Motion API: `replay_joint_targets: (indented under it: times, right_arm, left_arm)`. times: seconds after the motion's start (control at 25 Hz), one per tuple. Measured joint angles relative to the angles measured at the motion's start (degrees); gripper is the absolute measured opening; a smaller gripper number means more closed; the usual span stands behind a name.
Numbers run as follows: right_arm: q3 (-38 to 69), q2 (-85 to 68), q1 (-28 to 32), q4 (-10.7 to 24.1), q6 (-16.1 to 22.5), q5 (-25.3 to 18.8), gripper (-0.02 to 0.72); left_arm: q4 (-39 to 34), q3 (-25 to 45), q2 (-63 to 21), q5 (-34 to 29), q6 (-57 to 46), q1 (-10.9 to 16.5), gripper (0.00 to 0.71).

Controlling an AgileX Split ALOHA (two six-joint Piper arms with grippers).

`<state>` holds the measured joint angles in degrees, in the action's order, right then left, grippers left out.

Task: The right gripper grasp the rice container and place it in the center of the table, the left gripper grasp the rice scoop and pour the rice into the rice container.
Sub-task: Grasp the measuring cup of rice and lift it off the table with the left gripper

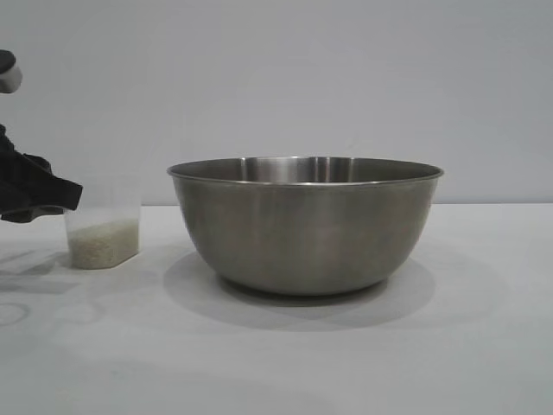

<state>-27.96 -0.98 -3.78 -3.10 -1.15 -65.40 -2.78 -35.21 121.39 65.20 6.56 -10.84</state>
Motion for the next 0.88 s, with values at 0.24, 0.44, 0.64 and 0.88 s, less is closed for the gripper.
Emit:
replay_joint_targets:
  times: [0.24,0.44,0.64,0.88]
  right_arm:
    - [0.0,0.0,0.0,0.0,0.0,0.0,0.456]
    - [0.0,0.0,0.0,0.0,0.0,0.0,0.456]
    - [0.0,0.0,0.0,0.0,0.0,0.0,0.456]
    - [0.0,0.0,0.0,0.0,0.0,0.0,0.456]
  left_arm:
    - [-6.94,-6.44,3.81,0.0,-0.8,0.81,0.0]
    - [-8.93,-7.64,4.03,-0.11,-1.87,0.81,0.0]
    - [-11.83,-7.64,-1.06,-0.6,-1.87,0.88,0.0]
    - [-18.55,-7.64,-10.38,-0.5,0.81,0.88,0.0]
